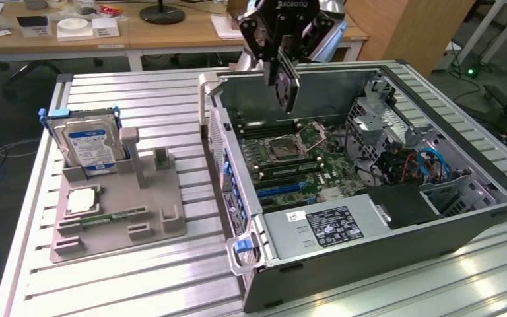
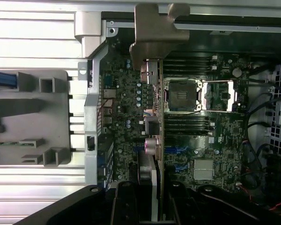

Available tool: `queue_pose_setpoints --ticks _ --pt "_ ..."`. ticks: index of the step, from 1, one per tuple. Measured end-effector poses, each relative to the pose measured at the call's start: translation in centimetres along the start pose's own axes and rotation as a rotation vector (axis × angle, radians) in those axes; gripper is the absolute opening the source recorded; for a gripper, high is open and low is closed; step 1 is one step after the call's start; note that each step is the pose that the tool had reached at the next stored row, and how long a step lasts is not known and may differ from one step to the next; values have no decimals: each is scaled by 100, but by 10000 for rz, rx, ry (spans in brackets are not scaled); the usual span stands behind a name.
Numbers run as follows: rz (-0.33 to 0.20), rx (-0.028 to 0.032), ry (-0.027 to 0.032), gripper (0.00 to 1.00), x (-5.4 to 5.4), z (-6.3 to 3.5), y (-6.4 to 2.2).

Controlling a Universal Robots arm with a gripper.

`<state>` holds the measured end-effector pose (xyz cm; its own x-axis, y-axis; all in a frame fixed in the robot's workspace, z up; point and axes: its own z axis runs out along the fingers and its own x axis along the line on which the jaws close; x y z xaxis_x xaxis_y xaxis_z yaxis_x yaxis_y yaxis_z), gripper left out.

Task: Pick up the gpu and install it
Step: 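Pick up the gpu and move the gpu toward the slot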

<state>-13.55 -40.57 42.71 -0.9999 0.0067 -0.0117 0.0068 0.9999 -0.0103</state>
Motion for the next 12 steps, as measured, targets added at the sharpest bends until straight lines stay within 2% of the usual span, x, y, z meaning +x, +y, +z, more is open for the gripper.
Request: queue_pose_setpoints --ticks 12 --pt "9 0 0 28 -197 3 2"
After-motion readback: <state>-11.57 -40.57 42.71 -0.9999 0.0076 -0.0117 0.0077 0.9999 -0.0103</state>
